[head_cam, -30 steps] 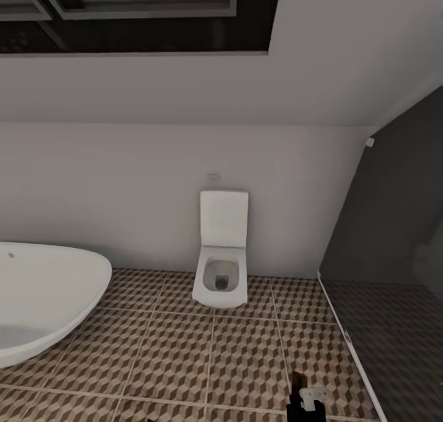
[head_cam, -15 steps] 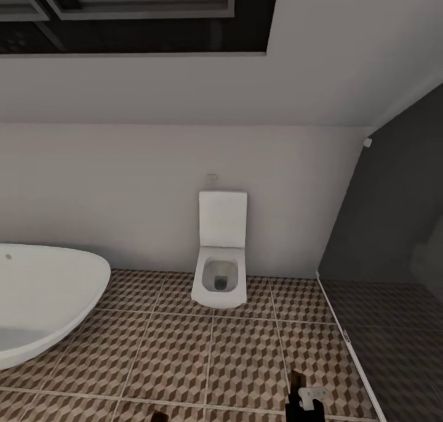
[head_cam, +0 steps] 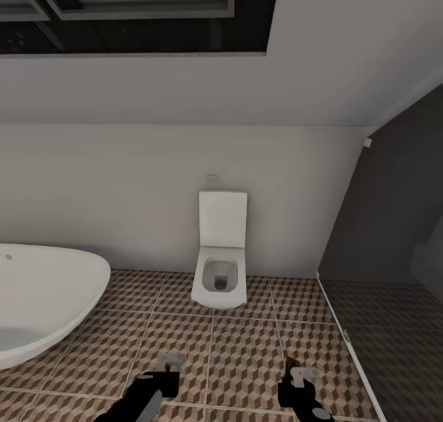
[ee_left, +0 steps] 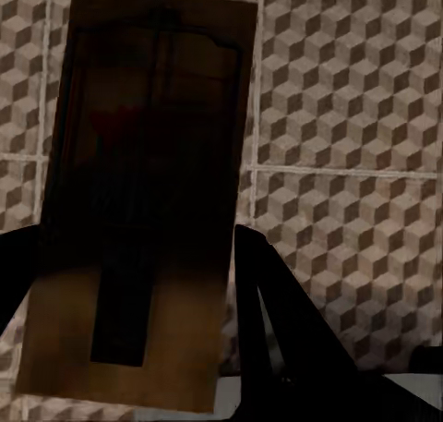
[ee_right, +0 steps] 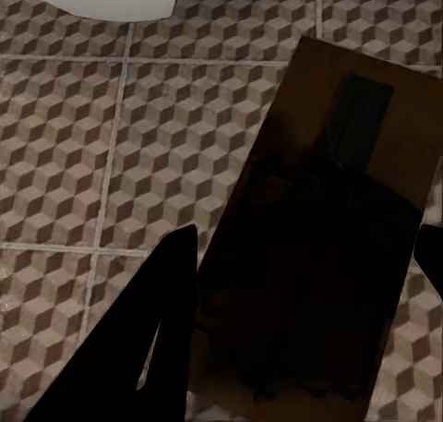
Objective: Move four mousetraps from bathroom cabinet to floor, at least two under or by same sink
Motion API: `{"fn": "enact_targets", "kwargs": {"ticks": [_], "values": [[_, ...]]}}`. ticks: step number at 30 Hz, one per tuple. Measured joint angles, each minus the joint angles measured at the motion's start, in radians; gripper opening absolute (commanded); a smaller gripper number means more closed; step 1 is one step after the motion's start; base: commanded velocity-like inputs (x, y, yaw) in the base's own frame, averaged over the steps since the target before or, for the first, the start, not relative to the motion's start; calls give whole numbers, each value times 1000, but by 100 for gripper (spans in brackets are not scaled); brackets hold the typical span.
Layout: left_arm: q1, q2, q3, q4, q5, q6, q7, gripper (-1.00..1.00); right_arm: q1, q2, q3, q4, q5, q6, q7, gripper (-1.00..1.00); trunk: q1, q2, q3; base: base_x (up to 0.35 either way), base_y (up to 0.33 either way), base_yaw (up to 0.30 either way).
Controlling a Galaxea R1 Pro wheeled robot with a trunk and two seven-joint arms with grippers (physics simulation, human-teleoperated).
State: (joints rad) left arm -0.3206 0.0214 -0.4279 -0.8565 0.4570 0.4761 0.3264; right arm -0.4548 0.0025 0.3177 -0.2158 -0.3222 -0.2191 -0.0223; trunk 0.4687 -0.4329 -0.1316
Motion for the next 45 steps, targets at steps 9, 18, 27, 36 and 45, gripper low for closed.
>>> {"fn": "enact_targets", "kwargs": {"ticks": [9,18,27,36,45], "values": [[-363,4,25,358,-3,97,5,-100,0,8,0,-352,-4,282,-128,-100,0,0,0,0,0,0],[-435,6,22,407,1,93,1,-100,-59,61,2,-517,-3,647,-222,-100,0,0,0,0,0,0],[-437,-11,18,410,4,55,-1,-100,-70,84,2,-577,0,702,-239,-100,0,0,0,0,0,0],[-437,-16,13,433,5,13,-1,-100,-70,79,2,-579,14,704,-243,-100,0,0,0,0,0,0],[-437,-32,14,432,5,-14,-4,-100,-70,77,2,-582,52,704,-241,-100,0,0,0,0,0,0]]}}
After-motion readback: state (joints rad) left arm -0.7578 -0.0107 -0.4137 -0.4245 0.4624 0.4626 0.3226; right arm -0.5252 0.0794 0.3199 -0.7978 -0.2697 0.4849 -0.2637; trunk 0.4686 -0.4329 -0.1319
